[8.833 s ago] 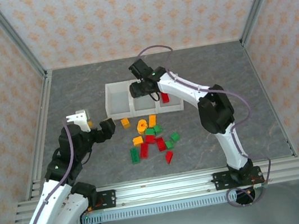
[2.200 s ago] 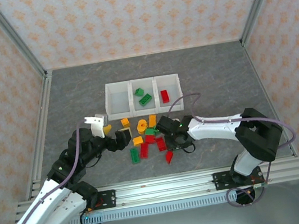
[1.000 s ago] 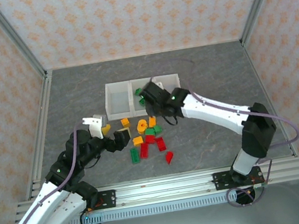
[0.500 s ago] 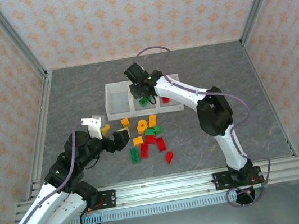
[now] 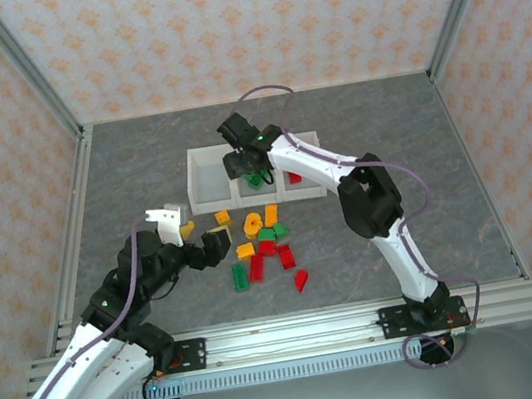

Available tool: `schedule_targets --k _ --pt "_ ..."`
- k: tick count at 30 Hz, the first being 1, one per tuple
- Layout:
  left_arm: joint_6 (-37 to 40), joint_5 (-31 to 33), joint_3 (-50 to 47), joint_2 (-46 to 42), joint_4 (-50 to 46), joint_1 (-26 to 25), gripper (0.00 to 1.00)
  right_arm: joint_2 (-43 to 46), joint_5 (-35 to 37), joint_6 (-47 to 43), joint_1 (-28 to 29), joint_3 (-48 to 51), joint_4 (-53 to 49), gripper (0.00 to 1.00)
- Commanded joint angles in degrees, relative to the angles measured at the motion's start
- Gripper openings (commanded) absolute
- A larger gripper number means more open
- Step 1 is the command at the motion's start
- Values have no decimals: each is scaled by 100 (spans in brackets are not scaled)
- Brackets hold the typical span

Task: Sort the legos into containers by color
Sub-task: Place the lego in the container, then pick up the lego from the center of the table.

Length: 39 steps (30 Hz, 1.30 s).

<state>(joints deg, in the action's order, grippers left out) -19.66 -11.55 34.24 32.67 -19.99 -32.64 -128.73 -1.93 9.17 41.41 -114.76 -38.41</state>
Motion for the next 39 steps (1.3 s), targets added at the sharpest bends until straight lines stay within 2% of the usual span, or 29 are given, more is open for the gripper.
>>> schedule_targets --k 1,5,12,16,19,28,39 --pt "-29 149 47 51 -18 -40 99 529 66 -7 -36 31 -219 77" --pt "-163 414 71 200 -111 -40 99 1191 27 79 -36 631 -63 83" --pt "-1258 1755 547 1230 -1025 -76 99 3171 182 303 -36 2800 724 98" --pt "-2048 1796 465 1909 -1057 -84 98 4167 421 427 -36 3814 922 100" --pt "-2298 1764 391 2450 -909 -100 98 4718 492 531 -53 4349 992 100" --pt "-2250 1781 855 3810 -271 -142 99 5638 667 601 -66 5466 1099 100" --pt "-2099 2122 1713 5265 -131 -136 95 6070 792 537 -71 5955 1126 100"
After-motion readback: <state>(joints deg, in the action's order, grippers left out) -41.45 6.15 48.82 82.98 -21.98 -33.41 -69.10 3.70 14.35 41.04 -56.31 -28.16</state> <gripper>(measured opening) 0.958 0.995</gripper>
